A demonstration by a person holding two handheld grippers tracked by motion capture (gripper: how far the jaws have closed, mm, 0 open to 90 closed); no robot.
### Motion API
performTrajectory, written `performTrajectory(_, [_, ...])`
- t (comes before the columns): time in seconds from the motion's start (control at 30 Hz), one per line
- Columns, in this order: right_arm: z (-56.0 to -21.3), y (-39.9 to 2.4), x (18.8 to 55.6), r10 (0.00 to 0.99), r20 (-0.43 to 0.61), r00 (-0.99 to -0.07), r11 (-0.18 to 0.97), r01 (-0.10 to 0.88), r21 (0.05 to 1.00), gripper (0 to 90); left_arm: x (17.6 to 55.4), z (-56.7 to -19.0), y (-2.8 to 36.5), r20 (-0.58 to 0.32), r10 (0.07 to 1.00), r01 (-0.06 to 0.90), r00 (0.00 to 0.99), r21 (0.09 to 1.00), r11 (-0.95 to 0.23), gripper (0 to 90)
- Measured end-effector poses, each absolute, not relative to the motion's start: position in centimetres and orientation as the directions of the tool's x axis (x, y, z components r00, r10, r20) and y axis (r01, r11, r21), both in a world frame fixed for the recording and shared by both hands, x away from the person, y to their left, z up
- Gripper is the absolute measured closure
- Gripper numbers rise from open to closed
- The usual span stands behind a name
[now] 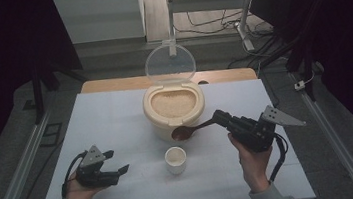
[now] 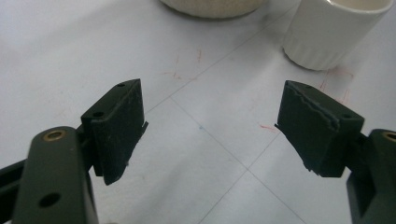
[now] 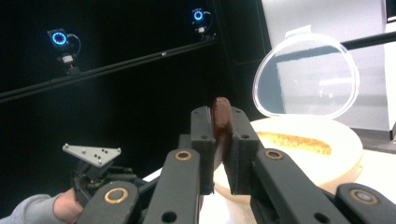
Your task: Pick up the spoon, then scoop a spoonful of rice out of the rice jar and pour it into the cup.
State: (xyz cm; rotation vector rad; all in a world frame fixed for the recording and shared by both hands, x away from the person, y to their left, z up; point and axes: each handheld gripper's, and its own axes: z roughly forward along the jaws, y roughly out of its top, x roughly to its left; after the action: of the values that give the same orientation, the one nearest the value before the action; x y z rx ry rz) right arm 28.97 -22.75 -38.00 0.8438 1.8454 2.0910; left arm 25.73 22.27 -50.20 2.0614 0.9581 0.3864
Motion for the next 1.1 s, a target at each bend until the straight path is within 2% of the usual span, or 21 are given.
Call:
performTrajectory(0.5, [-35.8, -23.0, 30.8, 0.549, 0.289, -0.784, -0.264, 0.166, 0.95, 83.1, 25.9, -50.4, 22.3, -0.065, 0.743, 0.507, 0.666, 0.771, -0.387, 22.3])
performTrajectory(1.1, [-33.8, -22.0, 35.3, 0.631, 0.291, -0.719, -0.245, 0.172, 0.954, 83.0, 25.9, -50.5, 22.2, -0.067, 0.737, 0.507, 0.672, 0.767, -0.393, 22.4])
